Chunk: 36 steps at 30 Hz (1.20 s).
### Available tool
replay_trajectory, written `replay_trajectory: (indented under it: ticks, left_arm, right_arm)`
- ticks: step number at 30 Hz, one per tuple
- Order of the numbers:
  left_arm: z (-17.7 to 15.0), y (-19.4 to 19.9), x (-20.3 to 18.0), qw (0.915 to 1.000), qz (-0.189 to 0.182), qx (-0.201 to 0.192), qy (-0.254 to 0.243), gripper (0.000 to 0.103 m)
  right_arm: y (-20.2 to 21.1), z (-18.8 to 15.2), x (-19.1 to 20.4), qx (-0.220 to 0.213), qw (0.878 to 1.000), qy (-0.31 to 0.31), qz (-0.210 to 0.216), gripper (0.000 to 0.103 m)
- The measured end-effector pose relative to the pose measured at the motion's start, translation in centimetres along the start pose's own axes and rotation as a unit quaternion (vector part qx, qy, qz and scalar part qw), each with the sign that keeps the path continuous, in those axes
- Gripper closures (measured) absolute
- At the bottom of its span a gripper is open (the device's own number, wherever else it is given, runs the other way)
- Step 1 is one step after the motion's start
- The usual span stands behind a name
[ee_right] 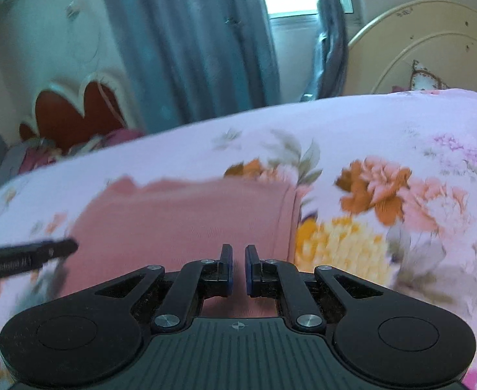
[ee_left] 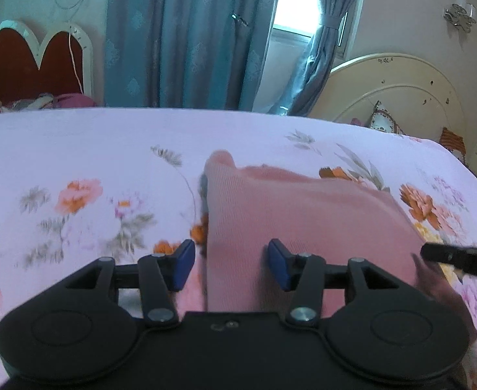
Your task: Fold small clothes
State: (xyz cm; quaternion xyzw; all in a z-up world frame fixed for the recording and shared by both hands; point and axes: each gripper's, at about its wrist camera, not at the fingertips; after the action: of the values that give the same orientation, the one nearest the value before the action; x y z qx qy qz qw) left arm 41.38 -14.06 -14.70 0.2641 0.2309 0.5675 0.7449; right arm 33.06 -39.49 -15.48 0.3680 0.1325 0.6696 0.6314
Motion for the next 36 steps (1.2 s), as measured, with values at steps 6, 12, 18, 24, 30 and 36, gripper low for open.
replay_trajectory:
  ticks: [6, 12, 18, 24, 30, 36]
  left_arm:
    - [-0.8, -0.2, -0.3, 0.9999, 0.008, 0.006, -0.005, 0.054]
    - [-1.2, 2.7, -0.1, 1.0000, 0.001, 0.000, -0.008, 0.054]
    - [-3.3, 4.1, -0.3, 0.9998, -0.003, 0.013, -0.012, 0.054]
    - [-5.0, 3.4, -1.1, 0.9993, -0.009, 0.037, -0.007, 0.054]
    - [-5.2, 3.2, -1.2, 0.9987, -0.008, 0.050, -0.003, 0.046]
    - [-4.6, 3.3, -1.3, 0.9981, -0.006, 0.061, 0.000, 0.044]
  right_arm:
    - [-1.0, -1.8, -1.3, 0.014, 0.998, 0.037, -0.040, 0.096]
    - [2.7, -1.6, -1.8, 0.002, 1.000, 0.005, -0.018, 0.096]
    - [6.0, -4.1, 0.5, 0.009, 0.999, 0.033, 0.008, 0.096]
    - [4.3, -6.5, -0.7, 0.030, 0.998, 0.041, -0.039, 0.097]
    - [4.7, -7.0, -1.2, 0.032, 0.998, 0.025, -0.048, 0.097]
    - [5.3, -5.5, -1.9, 0.039, 0.998, -0.007, -0.040, 0.096]
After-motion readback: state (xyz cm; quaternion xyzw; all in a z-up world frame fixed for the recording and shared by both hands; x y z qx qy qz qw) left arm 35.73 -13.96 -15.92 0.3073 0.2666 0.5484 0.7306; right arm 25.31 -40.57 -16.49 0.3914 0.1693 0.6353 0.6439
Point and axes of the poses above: each gripper's, at about its wrist camera, not at the fingertips, and y roughly against the way its jaws point, x to its left, z to its top, and after that the axes turned 6 degrees about -y, right-handed
